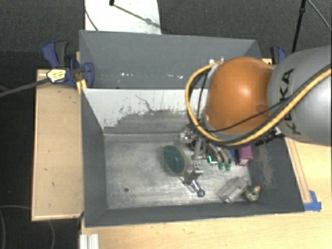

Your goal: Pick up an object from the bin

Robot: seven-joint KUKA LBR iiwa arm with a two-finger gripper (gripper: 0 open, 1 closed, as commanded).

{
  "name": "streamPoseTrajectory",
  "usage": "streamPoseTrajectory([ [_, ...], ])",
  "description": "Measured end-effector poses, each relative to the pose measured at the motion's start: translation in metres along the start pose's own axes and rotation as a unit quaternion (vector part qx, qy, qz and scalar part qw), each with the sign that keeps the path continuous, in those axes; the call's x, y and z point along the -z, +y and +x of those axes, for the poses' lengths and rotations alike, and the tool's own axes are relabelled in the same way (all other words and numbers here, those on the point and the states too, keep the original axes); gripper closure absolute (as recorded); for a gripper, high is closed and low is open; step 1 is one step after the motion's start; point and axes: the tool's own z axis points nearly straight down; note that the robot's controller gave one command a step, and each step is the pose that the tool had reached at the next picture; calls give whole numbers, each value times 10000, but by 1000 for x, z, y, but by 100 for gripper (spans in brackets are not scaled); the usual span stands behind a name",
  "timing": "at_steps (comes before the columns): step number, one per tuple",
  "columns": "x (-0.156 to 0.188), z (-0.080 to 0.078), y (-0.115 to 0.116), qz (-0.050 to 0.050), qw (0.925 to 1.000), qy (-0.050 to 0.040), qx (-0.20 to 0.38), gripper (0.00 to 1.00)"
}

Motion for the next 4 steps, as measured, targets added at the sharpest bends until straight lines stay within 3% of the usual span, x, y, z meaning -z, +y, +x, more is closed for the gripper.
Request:
streamPoseTrajectory([
  [1,-95,-44,-37,6,9991,-4,412,0],
  [2,-149,-76,-25,-12,9998,-26,186,0],
  [3,-155,-75,22,-5,9913,-62,1314,0],
  [4,-154,-76,22,-15,9917,-81,1283,100],
])
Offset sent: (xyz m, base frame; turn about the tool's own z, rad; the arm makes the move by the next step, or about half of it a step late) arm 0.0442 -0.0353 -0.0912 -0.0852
